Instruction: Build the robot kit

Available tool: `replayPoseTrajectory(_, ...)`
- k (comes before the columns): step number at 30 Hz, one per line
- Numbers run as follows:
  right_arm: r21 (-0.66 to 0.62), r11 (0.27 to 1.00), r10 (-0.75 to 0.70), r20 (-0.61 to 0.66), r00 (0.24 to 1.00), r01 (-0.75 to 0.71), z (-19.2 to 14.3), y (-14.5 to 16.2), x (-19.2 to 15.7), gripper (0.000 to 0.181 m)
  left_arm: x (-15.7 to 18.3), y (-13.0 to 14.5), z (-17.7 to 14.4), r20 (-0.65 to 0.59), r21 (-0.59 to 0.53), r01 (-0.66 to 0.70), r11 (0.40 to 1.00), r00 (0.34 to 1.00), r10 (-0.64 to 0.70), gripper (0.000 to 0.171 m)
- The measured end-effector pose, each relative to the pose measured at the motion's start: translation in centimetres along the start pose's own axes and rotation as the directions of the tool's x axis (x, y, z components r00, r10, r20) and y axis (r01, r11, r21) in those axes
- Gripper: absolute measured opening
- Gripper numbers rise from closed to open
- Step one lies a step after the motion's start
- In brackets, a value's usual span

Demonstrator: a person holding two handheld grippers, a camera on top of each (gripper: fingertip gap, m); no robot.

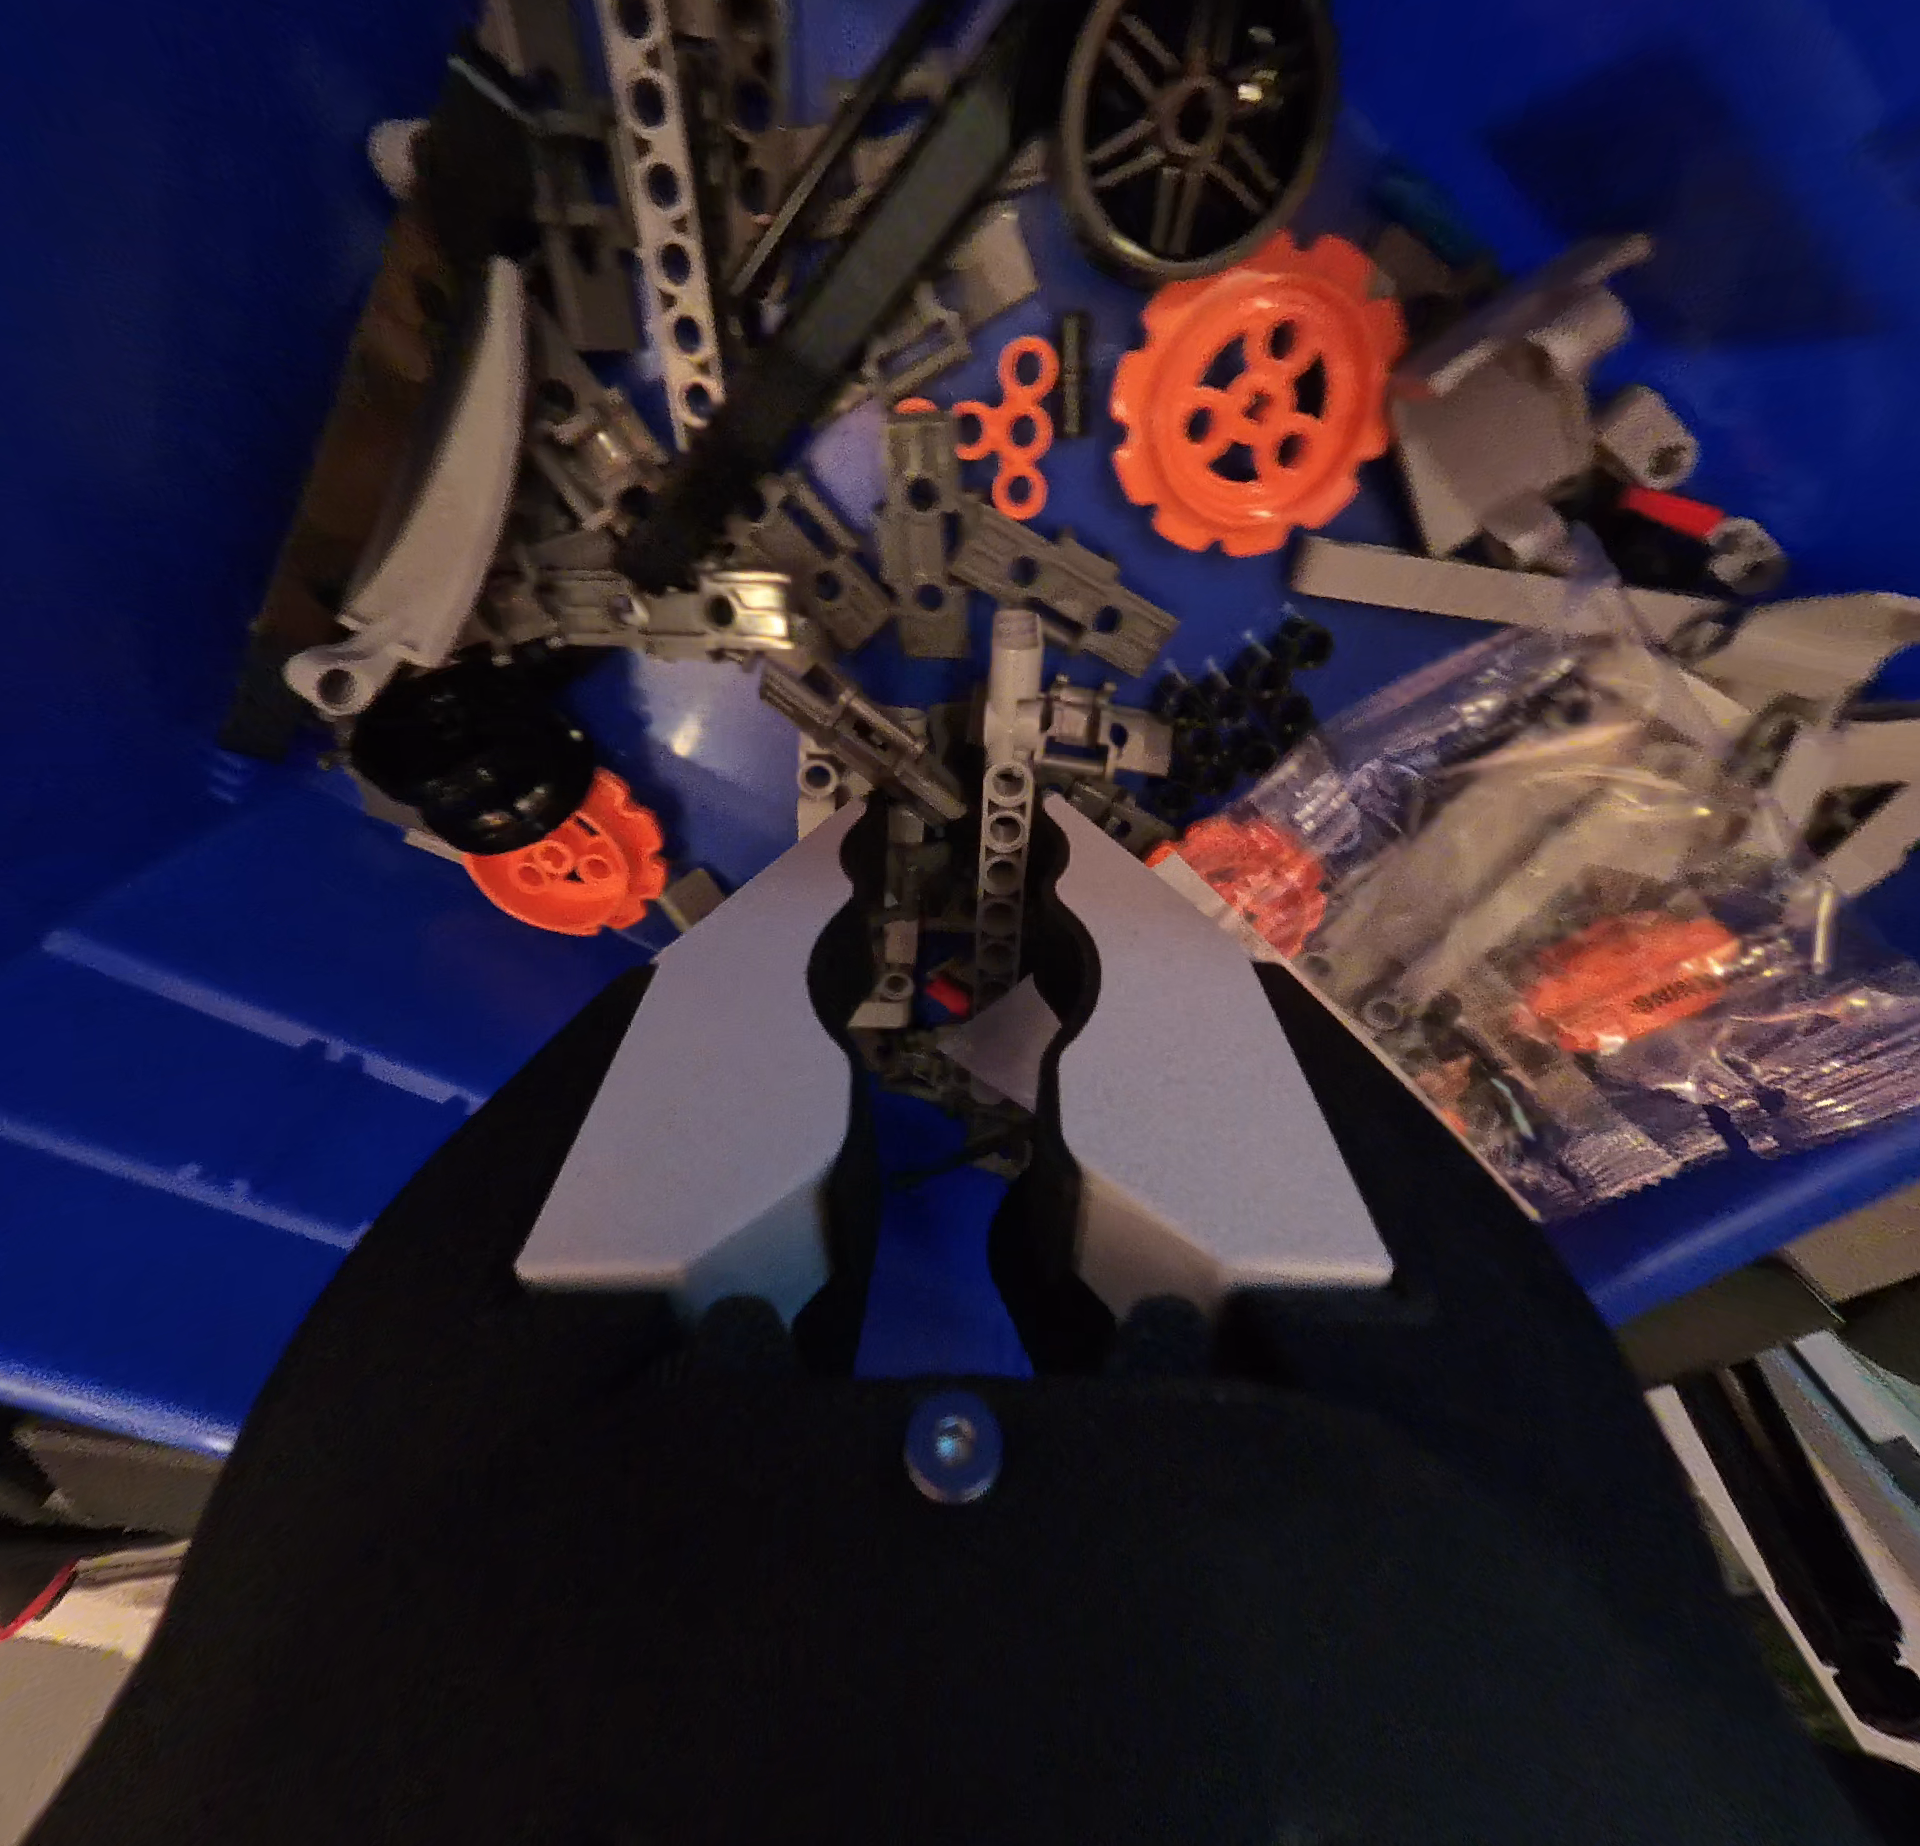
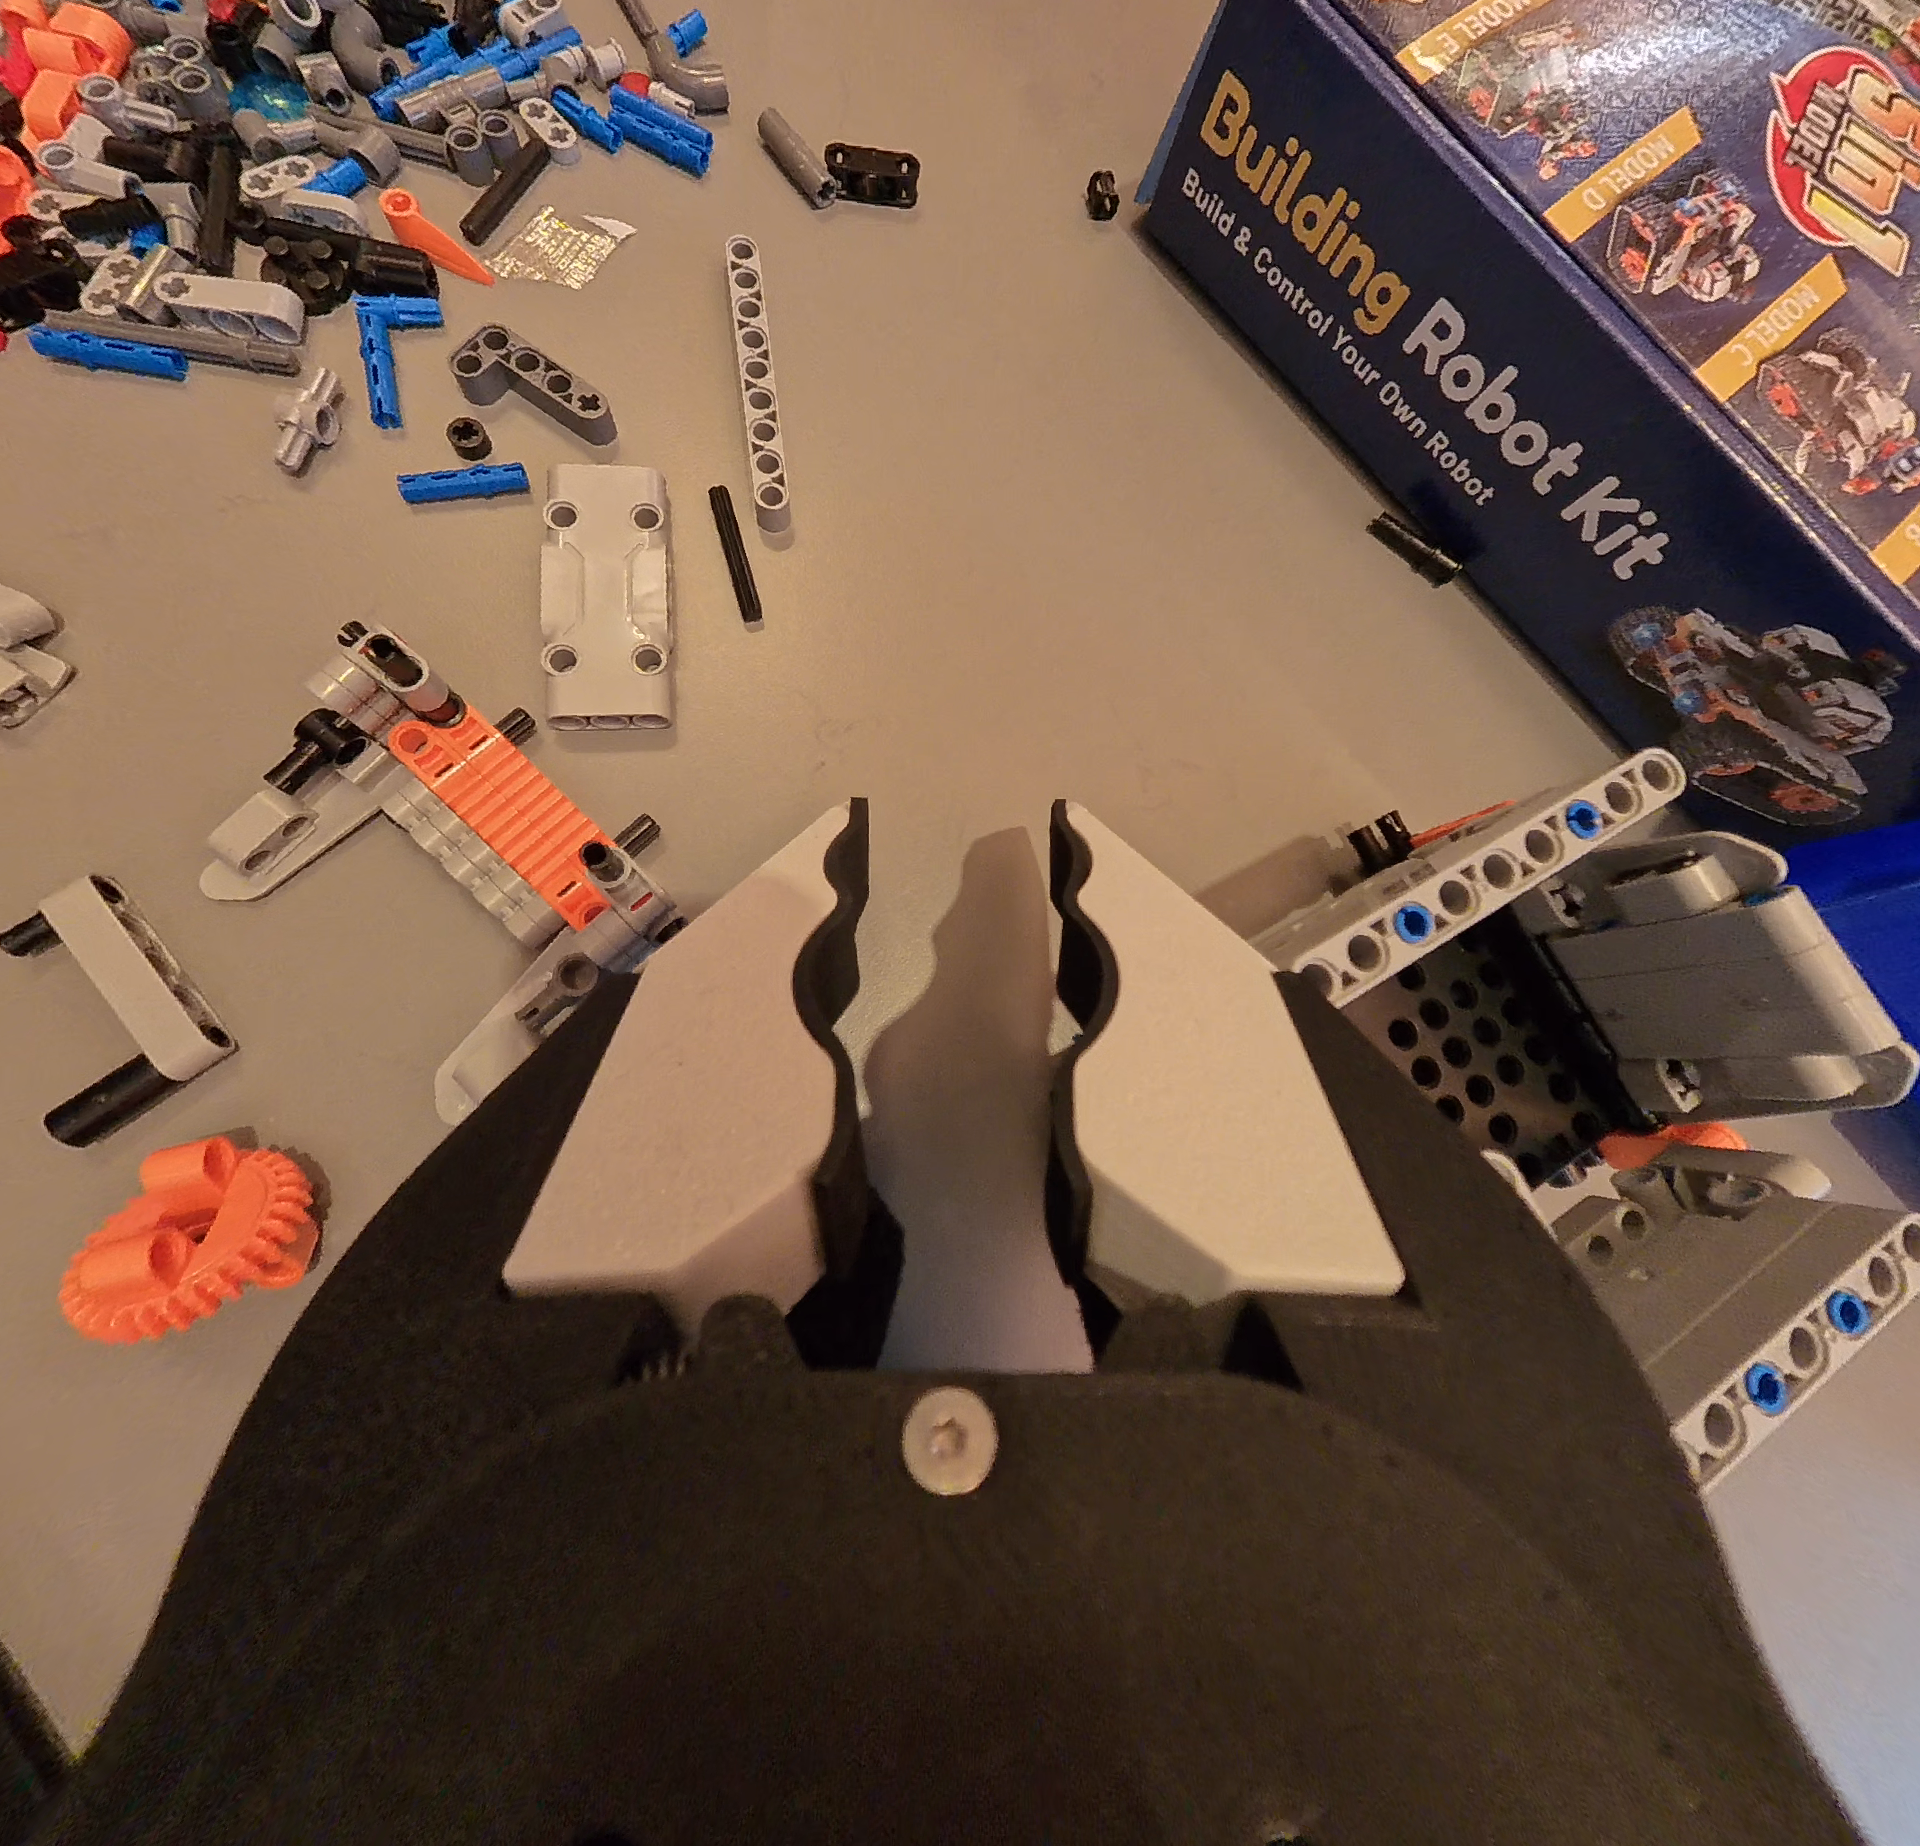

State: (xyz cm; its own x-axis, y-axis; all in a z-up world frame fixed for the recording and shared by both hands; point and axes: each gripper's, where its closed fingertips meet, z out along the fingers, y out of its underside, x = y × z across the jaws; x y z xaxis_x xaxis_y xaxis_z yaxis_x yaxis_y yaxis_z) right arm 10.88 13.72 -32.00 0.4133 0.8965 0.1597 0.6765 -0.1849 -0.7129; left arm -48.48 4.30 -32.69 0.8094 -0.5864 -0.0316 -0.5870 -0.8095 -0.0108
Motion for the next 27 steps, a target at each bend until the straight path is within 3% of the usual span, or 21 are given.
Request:
replayPoseTrajectory(4, -0.001, 1.0, 0.0, -0.001, 1.0, 0.0, 0.0, 0.0, 0.0, 0.033, 2.2, 0.6, -0.5, -0.064, 0.018, -0.045, 0.999, 0.997, 0.046, 0.024)
replayPoseTrajectory(8, -0.001, 1.0, -0.001, -0.002, 1.0, 0.001, 0.0, 0.0, 0.0, 0.033, 1.7, 0.2, -1.6, -0.038, 0.07, -0.05, 0.996, 0.998, 0.053, 0.026)
replayPoseTrajectory(12, -0.001, 1.0, 0.0, -0.002, 1.0, 0.0, 0.0, 0.0, 0.0, 0.033, -0.4, -2.3, -3.1, 0.025, 0.2, -0.063, 0.978, 0.998, 0.059, 0.031)
replayPoseTrajectory(19, 0.002, 1.0, 0.001, -0.001, 1.0, -0.001, 0.0, 0.0, 0.0, 0.033, -1.7, -5.4, -1.8, 0.094, 0.206, -0.166, 0.964, 0.984, 0.149, 0.029)
replayPoseTrajectory(22, 0.003, 1.0, 0.001, 0.0, 1.0, -0.001, 0.0, 0.0, 0.0, 0.033, -2.0, -6.1, -0.7, 0.101, 0.197, -0.189, 0.962, 0.98, 0.172, 0.026)
replayPoseTrajectory(24, 0.002, 1.0, 0.001, -0.001, 1.0, -0.001, 0.0, 0.0, 0.0, 0.033, -2.5, -6.5, -0.7, 0.111, 0.203, -0.182, 0.962, 0.98, 0.162, 0.017)
replayPoseTrajectory(25, 0.003, 1.0, 0.001, 0.0, 1.0, -0.001, 0.0, 0.0, 0.0, 0.033, -2.7, -6.4, -0.7, 0.119, 0.195, -0.186, 0.963, 0.979, 0.165, 0.003)
replayPoseTrajectory(27, 0.001, 1.0, -0.001, -0.001, 1.0, 0.001, 0.0, 0.0, 0.0, 0.033, -2.1, -6.1, -0.6, 0.076, 0.196, -0.178, 0.964, 0.983, 0.166, 0.0)
